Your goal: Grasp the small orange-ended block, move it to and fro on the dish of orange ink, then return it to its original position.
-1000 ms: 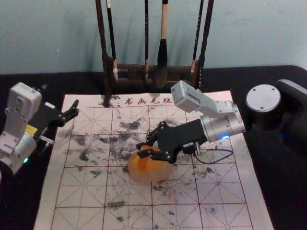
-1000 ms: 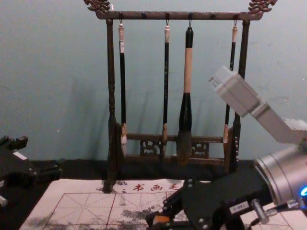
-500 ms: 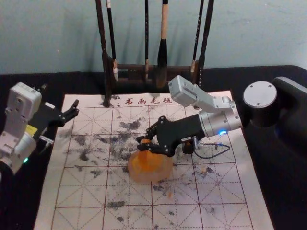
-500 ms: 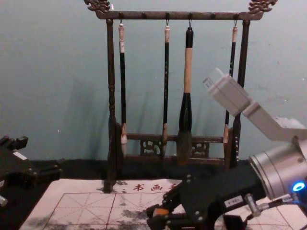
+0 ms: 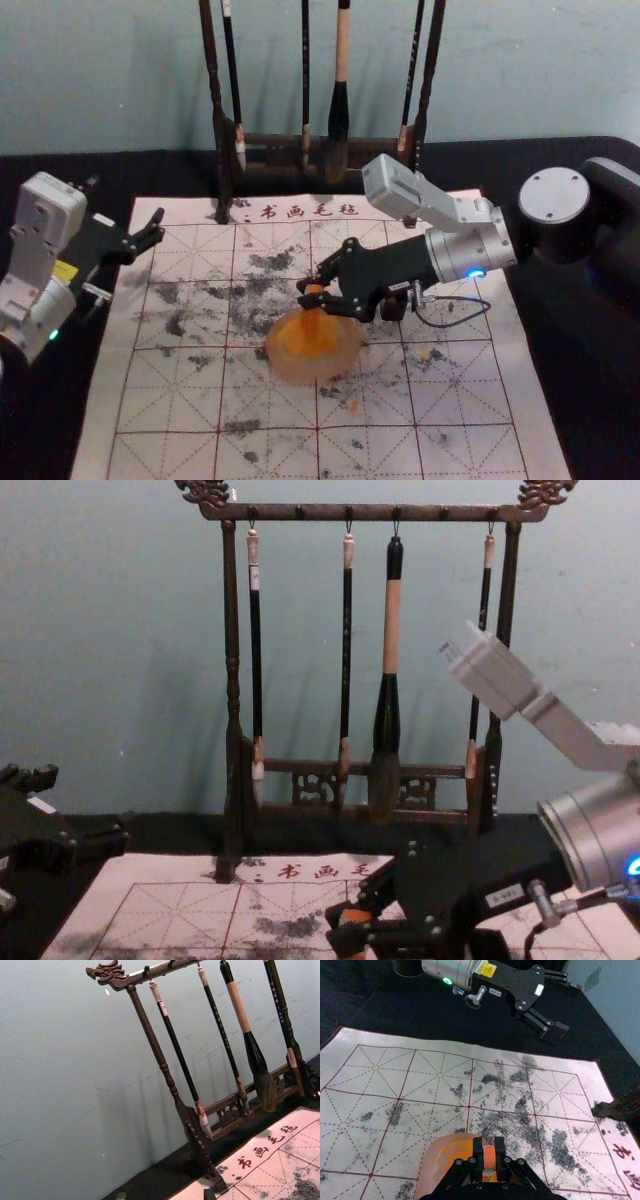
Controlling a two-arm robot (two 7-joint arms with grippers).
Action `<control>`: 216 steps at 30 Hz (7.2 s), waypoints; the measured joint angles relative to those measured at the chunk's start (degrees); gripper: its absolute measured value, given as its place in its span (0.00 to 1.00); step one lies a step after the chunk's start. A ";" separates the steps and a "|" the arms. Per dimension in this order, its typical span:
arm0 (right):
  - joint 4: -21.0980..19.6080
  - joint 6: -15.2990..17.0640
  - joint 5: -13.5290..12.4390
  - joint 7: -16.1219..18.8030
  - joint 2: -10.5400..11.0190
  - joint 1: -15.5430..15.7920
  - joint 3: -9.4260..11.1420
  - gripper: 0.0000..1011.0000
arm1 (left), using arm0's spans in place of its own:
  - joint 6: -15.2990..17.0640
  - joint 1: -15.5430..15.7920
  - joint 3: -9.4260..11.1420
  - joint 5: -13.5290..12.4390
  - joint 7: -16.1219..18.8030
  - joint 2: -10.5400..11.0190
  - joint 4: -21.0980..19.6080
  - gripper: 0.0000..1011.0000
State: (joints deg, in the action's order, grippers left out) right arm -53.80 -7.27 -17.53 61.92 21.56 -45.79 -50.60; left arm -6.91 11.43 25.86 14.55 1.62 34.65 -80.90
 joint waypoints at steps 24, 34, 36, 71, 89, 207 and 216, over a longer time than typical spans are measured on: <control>-6.08 1.62 -0.27 -0.64 4.21 2.44 0.95 0.13 | 0.00 0.00 0.00 0.00 0.00 0.00 0.00 0.99; -7.53 1.99 -0.49 -0.25 5.13 3.07 0.51 0.13 | 0.00 0.00 0.00 0.00 0.00 0.00 0.00 0.99; -7.73 2.03 -0.56 -0.14 5.23 3.16 0.45 0.13 | 0.00 0.00 0.00 0.00 0.00 0.00 0.00 0.99; -5.40 0.28 -1.55 1.39 2.08 1.94 -1.20 0.13 | 0.00 0.00 0.00 0.00 0.00 0.00 0.00 0.99; -1.22 -0.95 -1.14 1.73 -0.43 0.44 -1.50 0.13 | 0.00 0.00 0.00 0.00 0.00 0.00 0.00 0.99; -0.42 -1.53 -0.48 1.18 -1.09 0.28 -1.13 0.13 | 0.00 0.00 0.00 0.00 0.00 0.00 0.00 0.99; 0.39 -1.63 -0.05 0.58 -1.39 0.01 -0.64 0.13 | 0.00 0.00 0.00 0.00 0.00 0.00 0.00 0.99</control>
State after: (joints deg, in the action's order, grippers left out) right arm -53.41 -8.90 -17.58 62.50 20.17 -45.77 -51.24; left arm -6.91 11.43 25.86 14.55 1.62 34.65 -80.90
